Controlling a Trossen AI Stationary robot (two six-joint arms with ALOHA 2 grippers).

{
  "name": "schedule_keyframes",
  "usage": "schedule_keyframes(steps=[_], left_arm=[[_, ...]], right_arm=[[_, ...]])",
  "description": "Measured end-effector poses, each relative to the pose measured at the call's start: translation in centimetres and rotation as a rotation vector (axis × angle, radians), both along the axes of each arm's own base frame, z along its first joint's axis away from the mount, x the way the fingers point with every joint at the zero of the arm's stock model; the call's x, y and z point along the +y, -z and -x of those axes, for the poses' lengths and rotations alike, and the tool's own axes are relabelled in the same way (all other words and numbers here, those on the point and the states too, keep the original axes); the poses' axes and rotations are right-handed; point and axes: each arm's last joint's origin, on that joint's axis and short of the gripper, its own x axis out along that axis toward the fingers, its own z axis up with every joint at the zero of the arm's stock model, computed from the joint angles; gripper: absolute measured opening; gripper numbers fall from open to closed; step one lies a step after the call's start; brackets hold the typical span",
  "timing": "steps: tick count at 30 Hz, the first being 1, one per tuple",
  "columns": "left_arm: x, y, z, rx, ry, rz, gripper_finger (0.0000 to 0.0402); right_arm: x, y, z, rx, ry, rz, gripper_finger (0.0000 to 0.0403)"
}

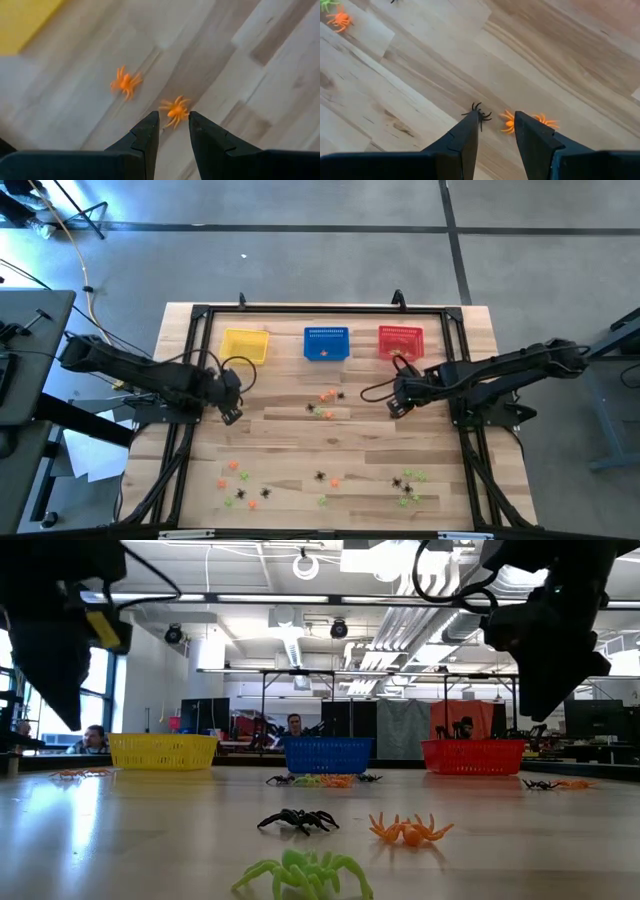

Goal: Sort Halloween decoration
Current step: Put the orange spider toy into the blue basket

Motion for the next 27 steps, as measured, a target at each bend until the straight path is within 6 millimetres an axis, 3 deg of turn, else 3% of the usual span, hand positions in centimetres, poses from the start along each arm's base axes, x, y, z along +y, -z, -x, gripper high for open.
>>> schedule_keyframes(steps=[15,27], left_arm=[[-0.9,2.3,-0.6,0.018,0.029,0.004,0.0094],[-1.2,5.4,-2.2,0.216,0.078,-0.118,0.0094]], right_arm=[[-0.1,0.0,0.0,-0.002,0.002,0.031,0.0123],[-0.1,0.0,0.0,-0.002,0.000,0.032,0.0123]])
